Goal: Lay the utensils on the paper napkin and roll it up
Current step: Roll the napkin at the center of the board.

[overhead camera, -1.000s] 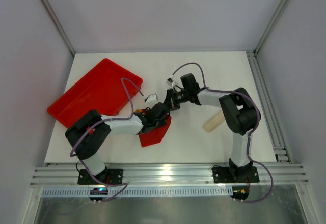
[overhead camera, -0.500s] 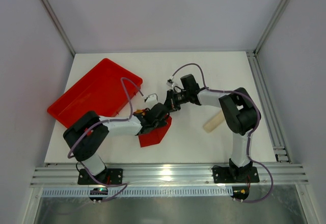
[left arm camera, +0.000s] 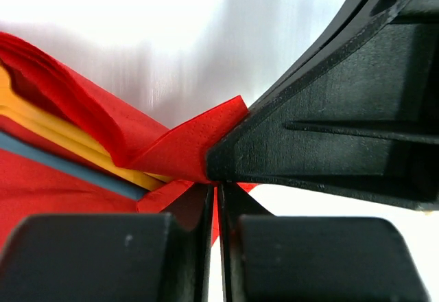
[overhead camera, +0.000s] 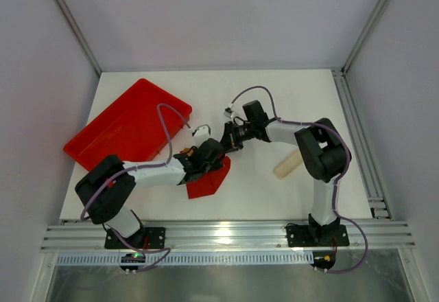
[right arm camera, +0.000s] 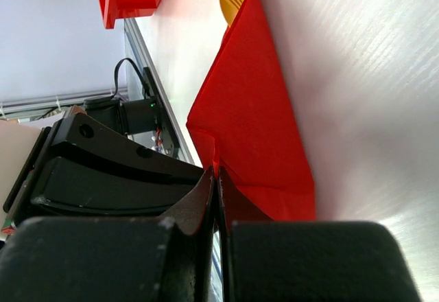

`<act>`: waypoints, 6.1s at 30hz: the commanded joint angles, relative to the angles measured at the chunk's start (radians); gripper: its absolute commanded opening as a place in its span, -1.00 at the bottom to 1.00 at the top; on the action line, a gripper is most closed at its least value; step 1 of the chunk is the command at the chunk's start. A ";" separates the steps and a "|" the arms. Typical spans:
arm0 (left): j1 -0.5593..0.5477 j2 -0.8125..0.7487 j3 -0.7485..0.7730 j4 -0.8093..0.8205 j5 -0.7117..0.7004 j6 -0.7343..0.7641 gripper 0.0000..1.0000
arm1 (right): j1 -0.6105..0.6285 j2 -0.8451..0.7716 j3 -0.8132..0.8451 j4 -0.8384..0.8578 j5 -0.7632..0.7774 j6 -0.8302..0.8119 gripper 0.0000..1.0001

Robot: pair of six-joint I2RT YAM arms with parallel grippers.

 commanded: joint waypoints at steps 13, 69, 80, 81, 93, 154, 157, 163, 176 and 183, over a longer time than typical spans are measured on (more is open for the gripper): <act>0.002 -0.145 -0.114 0.057 -0.015 -0.036 -1.00 | 0.007 -0.044 0.010 -0.024 -0.019 -0.018 -0.92; -0.001 -0.223 -0.233 0.055 0.078 -0.120 -0.96 | 0.007 -0.069 0.013 -0.019 -0.009 -0.018 -0.93; -0.001 -0.184 -0.235 0.040 0.038 -0.134 -0.99 | 0.012 -0.072 0.011 -0.024 -0.006 -0.021 -0.92; -0.001 -0.180 -0.235 0.040 0.035 -0.137 -1.00 | 0.014 -0.072 0.013 -0.027 -0.004 -0.023 -0.92; -0.001 -0.156 -0.230 0.029 0.029 -0.143 -1.00 | 0.041 -0.067 0.033 -0.065 0.016 -0.044 -0.91; -0.001 -0.170 -0.253 0.040 0.012 -0.126 -1.00 | 0.190 0.006 -0.055 0.093 0.100 0.071 -0.79; -0.001 -0.173 -0.252 0.040 0.012 -0.126 -1.00 | 0.190 0.008 -0.059 0.085 0.103 0.055 -0.79; -0.001 -0.174 -0.247 0.037 0.015 -0.117 -1.00 | 0.193 0.011 -0.064 0.081 0.102 0.045 -0.69; -0.001 -0.173 -0.259 0.040 0.014 -0.123 -1.00 | 0.195 -0.075 -0.062 0.015 0.152 -0.027 0.24; -0.001 -0.188 -0.259 0.031 0.009 -0.119 -1.00 | 0.181 -0.133 -0.091 -0.031 0.160 -0.034 0.27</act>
